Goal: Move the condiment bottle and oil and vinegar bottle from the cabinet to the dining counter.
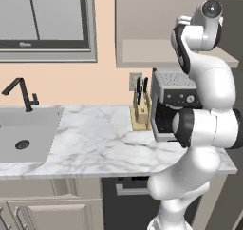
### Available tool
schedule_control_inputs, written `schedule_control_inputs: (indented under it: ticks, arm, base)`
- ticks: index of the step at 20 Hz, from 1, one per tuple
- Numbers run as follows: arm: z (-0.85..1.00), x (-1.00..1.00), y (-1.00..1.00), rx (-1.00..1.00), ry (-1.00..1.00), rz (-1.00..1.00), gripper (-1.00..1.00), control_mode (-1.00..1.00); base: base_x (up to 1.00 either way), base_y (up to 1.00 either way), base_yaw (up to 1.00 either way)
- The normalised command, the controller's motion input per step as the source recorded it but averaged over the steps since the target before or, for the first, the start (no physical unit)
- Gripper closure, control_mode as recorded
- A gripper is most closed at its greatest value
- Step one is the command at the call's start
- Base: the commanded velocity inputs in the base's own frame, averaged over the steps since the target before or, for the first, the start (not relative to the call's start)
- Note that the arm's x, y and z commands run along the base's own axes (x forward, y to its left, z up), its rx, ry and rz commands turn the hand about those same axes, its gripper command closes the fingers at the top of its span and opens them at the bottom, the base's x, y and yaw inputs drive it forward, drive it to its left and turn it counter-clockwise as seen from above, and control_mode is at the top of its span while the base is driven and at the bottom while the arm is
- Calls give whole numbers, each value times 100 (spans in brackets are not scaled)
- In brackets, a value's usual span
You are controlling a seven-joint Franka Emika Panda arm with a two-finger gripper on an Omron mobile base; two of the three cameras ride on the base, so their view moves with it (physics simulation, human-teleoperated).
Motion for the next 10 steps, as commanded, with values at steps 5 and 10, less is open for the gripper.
schedule_control_inputs:
  ticks: [5,10]
  arm:
    - [-2,-9,-3,0,0,3,100,-100]
    - [0,-84,0,0,-7,3,100,-100]
  base:
    - [0,0,0]
    - [0,0,0]
